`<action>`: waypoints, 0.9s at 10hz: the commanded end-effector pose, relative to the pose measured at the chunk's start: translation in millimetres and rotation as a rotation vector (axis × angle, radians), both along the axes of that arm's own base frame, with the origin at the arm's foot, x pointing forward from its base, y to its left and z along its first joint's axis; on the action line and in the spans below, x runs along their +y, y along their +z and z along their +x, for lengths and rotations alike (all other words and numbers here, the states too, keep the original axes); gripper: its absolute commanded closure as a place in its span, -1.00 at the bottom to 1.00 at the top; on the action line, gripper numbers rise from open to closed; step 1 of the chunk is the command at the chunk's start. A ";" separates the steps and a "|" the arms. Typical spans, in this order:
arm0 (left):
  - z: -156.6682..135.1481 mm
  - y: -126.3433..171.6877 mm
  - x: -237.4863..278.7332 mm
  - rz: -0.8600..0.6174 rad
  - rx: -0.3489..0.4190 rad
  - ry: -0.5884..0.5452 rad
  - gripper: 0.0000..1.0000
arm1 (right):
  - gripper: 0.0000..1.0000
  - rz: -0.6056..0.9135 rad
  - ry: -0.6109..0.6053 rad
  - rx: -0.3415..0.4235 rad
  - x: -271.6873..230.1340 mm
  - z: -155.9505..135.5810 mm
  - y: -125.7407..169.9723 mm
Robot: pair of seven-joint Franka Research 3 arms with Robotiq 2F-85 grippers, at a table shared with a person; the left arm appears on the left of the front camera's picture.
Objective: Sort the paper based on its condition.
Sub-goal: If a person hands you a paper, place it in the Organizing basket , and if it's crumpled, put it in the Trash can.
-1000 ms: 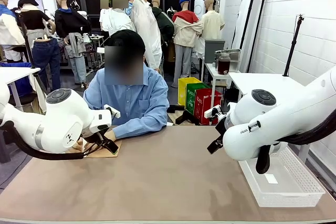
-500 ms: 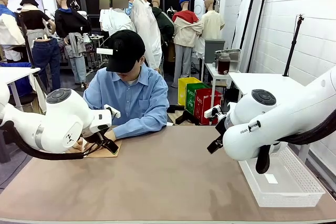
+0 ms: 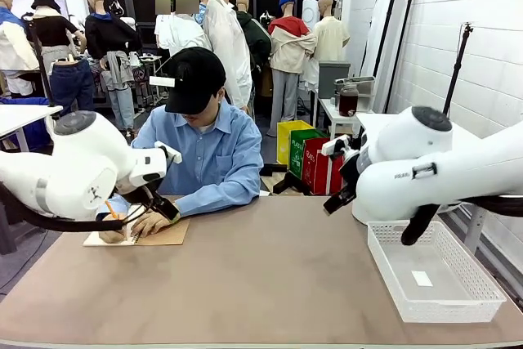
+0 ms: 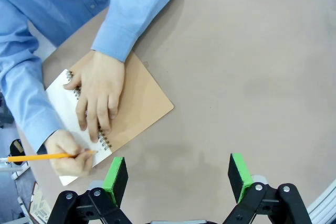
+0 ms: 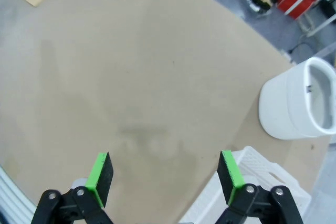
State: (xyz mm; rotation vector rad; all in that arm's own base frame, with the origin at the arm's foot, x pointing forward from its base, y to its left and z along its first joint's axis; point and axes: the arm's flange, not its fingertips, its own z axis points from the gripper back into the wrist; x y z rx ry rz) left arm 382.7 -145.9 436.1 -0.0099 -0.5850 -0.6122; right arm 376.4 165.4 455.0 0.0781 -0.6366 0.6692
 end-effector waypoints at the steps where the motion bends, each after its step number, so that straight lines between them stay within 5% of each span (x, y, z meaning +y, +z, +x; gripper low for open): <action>1: -13.9 32.9 8.6 0.027 0.004 0.010 -1.00 | -1.00 0.006 0.053 0.017 -8.3 -4.2 24.3; 5: -28.8 84.8 12.2 0.022 -0.015 -0.036 -1.00 | -1.00 0.024 0.117 0.000 -11.4 -20.8 76.6; 9: -35.4 127.0 3.2 0.037 -0.118 -0.059 -1.00 | -1.00 0.053 0.127 -0.063 -15.7 -31.7 110.8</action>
